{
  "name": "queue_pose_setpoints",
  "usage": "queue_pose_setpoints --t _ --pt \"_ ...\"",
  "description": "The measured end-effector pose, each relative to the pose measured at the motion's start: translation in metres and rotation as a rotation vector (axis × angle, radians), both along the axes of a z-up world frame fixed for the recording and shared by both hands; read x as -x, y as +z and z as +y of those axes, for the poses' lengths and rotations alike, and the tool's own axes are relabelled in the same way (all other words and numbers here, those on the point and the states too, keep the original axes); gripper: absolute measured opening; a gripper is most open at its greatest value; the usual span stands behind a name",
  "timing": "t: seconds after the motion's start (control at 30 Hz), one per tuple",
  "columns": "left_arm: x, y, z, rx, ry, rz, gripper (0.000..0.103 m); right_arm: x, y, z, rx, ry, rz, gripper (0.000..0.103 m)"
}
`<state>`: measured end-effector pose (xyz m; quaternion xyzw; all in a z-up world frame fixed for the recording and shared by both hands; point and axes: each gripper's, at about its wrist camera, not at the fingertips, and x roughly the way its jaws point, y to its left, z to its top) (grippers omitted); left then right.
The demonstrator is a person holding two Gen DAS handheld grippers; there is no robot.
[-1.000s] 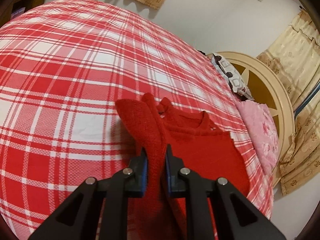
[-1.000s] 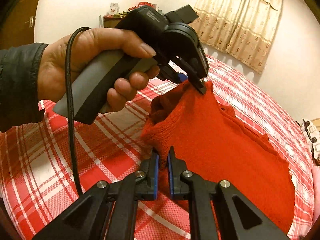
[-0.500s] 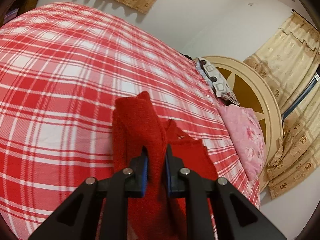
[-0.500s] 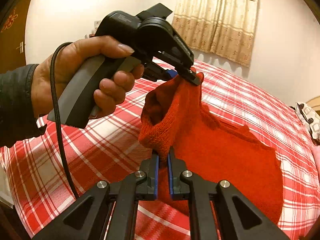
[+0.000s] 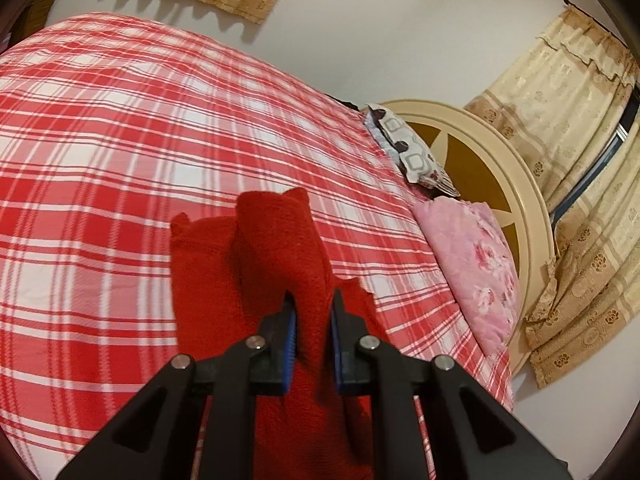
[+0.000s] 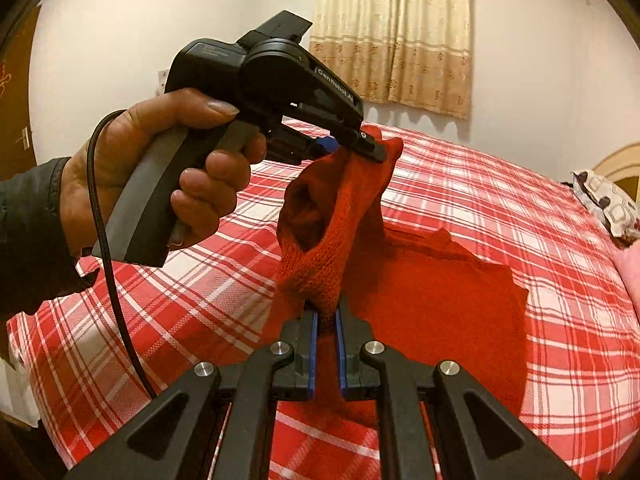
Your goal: Fold small clothes
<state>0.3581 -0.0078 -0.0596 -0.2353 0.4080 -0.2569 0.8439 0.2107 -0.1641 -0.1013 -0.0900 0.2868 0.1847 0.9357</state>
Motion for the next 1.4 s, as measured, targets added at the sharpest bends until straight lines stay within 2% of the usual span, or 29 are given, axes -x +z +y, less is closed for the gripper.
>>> queue_pose_setpoints --t 0.23,0.5,0.93,1.1,1.3,1.37,1.4 --pt "-0.005 0.002 -0.035 0.004 -0.045 0.001 0.015 0.001 0.006 -0.035 -0.053 -0.047 0.025 0.006" --pt "-0.010 -0.005 -0.074 -0.025 -0.110 0.004 0.015 0.004 -0.001 -0.073 -0.106 -0.106 0.076 0.006" --pt "-0.009 -0.035 -0.144 -0.165 -0.228 0.006 0.015 0.011 -0.038 -0.121 -0.230 -0.179 0.205 0.006" --pt "-0.004 -0.040 -0.165 -0.265 -0.243 -0.037 0.016 0.007 -0.049 -0.135 -0.281 -0.200 0.238 0.006" --pt "0.013 -0.027 -0.160 -0.300 -0.242 -0.126 0.024 0.009 -0.053 -0.145 -0.311 -0.217 0.249 0.006" --pt "0.022 -0.020 -0.149 -0.308 -0.234 -0.162 0.033 0.008 -0.054 -0.148 -0.323 -0.221 0.254 0.007" --pt "0.029 -0.017 -0.138 -0.321 -0.218 -0.186 0.044 0.008 -0.054 -0.150 -0.330 -0.222 0.258 0.007"
